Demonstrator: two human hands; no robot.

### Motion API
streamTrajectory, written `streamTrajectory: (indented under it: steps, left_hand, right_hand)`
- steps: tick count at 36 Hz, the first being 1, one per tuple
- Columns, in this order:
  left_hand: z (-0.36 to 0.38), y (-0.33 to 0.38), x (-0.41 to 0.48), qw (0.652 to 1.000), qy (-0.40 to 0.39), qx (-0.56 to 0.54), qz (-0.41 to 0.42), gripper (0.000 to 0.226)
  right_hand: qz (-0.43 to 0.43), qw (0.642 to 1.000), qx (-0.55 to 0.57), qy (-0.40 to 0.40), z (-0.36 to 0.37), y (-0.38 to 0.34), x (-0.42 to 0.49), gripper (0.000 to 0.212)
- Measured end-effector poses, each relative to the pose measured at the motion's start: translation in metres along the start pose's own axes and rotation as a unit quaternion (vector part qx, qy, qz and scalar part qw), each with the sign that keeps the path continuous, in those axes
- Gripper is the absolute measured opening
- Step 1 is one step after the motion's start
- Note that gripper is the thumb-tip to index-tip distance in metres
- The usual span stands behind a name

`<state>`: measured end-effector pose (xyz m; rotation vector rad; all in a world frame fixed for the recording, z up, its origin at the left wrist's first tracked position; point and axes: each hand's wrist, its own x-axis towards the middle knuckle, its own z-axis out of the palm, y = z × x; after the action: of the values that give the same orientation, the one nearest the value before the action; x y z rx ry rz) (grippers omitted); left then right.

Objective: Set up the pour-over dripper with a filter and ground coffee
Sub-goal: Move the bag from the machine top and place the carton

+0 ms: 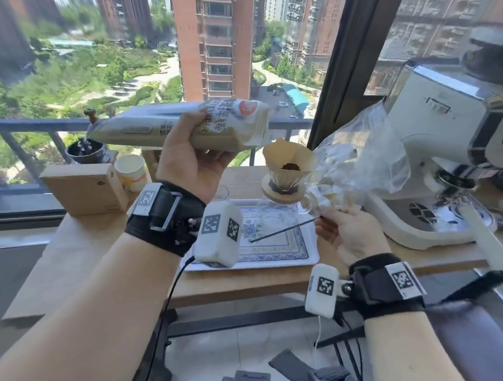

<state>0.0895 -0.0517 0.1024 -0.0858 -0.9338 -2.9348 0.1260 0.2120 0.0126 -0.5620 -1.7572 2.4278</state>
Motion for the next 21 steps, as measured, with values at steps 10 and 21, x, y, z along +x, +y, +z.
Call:
streamTrajectory:
  steps: [10,21]
  left_hand:
    - [-0.009,0.011,0.058,0.999,0.019,-0.024,0.020,0.013]
    - [-0.029,-0.005,0.112,0.997,0.043,-0.056,0.009,0.012]
  right_hand:
    - [0.042,0.985,-0.167,-0.012,0.048,0.032,0.055,0.019]
    - [-0.005,0.796,-0.605,-0.008,0.057,0.031,0.119,0.034]
